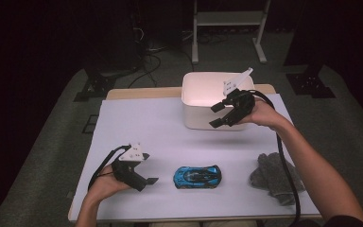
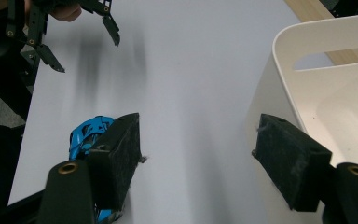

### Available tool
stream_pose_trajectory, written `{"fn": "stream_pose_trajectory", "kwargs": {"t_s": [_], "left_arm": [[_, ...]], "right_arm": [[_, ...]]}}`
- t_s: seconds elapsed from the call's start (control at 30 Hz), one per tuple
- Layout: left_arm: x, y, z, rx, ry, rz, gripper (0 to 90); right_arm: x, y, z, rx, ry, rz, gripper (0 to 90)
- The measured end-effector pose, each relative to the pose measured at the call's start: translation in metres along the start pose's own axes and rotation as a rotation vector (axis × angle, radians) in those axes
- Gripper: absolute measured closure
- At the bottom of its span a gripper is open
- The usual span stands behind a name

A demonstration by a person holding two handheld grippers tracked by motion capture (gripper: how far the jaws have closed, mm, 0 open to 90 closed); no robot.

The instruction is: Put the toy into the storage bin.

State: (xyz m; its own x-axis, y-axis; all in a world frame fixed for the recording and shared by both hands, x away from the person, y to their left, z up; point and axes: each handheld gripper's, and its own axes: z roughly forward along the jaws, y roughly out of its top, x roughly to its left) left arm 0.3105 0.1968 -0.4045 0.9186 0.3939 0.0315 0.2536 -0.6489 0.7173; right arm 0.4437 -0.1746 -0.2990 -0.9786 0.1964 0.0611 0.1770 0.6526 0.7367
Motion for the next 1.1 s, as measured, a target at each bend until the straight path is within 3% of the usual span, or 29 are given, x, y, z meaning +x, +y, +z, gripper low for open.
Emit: {"fn": "stream_pose_trajectory", "kwargs": {"t_s": [0.57, 0.73, 1.1], "left_arm": [[0.002, -0.002, 0.007, 0.017, -0.011, -0.009, 9.1], [0.002, -0.003, 0.005, 0.016, -0.012, -0.022, 9.1], [0.0, -0.003, 0.007, 0.016, -0.007, -0.023, 9.1]], "right_arm": [[-0.007, 0.006, -0.008, 0.026, -0.026, -0.015, 29.4], [-0.016, 0.011, -0.006, 0.036, -0.034, -0.029, 29.6], [-0.04, 0.004, 0.011, 0.097, -0.061, -0.002, 32.9]]}}
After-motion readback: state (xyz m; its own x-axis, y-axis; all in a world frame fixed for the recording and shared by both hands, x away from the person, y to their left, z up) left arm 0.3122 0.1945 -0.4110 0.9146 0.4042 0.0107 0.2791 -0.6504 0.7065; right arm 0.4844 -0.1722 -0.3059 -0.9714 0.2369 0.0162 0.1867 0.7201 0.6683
